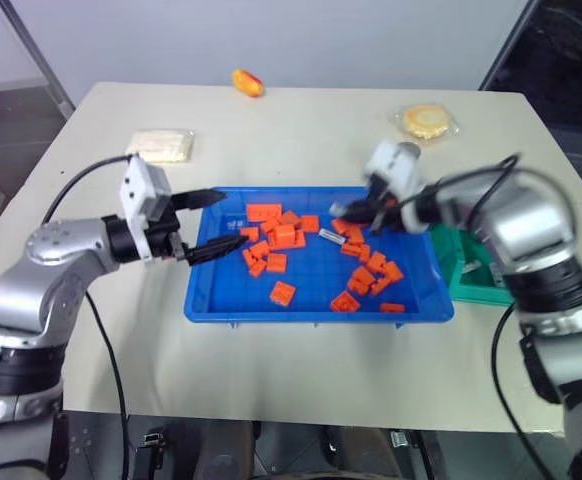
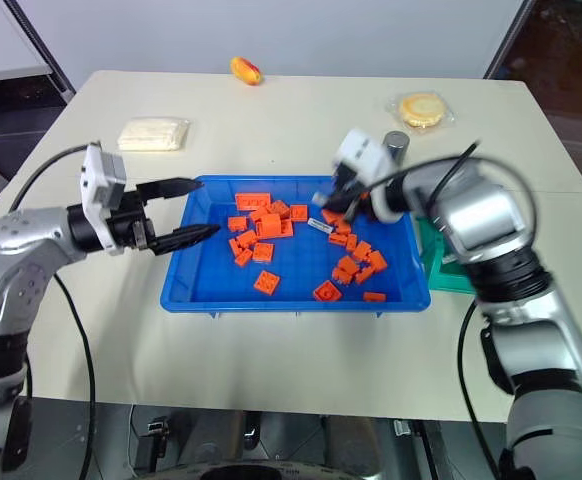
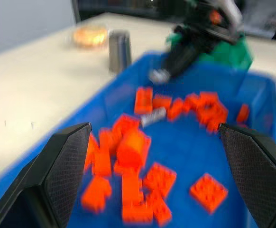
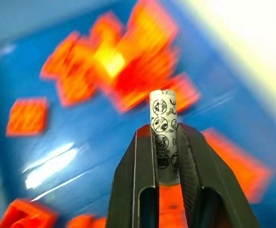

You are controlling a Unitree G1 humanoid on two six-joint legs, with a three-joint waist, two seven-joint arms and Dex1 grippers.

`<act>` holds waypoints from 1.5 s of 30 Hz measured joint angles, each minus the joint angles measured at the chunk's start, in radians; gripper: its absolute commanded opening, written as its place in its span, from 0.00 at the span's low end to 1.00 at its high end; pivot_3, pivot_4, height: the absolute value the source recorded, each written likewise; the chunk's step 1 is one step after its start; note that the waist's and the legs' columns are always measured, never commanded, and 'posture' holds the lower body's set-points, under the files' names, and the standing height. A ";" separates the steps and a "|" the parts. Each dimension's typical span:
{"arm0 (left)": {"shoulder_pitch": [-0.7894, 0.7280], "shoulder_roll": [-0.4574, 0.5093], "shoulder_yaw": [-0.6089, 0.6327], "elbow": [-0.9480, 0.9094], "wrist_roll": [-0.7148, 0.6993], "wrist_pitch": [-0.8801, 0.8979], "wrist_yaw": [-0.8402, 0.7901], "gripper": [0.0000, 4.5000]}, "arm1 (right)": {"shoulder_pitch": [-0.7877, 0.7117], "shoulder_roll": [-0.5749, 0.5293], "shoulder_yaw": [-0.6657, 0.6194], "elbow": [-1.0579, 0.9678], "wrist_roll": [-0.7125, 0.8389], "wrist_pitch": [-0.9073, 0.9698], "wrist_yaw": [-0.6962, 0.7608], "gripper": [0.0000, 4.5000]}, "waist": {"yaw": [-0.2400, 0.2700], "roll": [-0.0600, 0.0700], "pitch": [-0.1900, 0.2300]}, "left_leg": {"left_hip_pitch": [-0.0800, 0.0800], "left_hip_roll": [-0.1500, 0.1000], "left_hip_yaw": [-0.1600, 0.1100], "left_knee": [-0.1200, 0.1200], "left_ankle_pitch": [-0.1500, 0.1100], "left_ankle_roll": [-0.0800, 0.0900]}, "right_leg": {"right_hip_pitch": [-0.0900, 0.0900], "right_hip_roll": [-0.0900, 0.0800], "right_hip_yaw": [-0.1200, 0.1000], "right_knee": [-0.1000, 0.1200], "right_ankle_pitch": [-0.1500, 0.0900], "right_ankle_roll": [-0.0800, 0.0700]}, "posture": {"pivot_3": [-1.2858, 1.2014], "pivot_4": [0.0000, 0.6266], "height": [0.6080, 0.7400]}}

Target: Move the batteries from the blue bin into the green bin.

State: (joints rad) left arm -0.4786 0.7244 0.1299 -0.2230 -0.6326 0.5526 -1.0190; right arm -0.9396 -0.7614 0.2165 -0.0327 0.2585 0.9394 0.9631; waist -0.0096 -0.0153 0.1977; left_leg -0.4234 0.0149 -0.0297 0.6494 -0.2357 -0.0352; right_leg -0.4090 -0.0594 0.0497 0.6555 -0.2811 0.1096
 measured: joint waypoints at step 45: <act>-0.030 0.042 -0.066 0.118 0.182 -0.117 -0.097 1.00 | 0.142 0.136 -0.070 -0.013 0.107 0.078 -0.104 0.99 | -0.019 0.001 0.000 | -0.001 0.000 0.000 0.001 0.000 0.000 | -0.003 0.000 0.001 0.004 0.000 0.000 | 0.52 0.24 1.00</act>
State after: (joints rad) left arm -0.5091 0.7661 0.0636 -0.1050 -0.4511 0.4357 -1.1163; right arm -0.7972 -0.6256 0.1469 -0.0452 0.3656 1.0173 0.8594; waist -0.0285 -0.0146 0.1979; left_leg -0.4245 0.0149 -0.0293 0.6506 -0.2356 -0.0351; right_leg -0.4115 -0.0595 0.0512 0.6591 -0.2811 0.1095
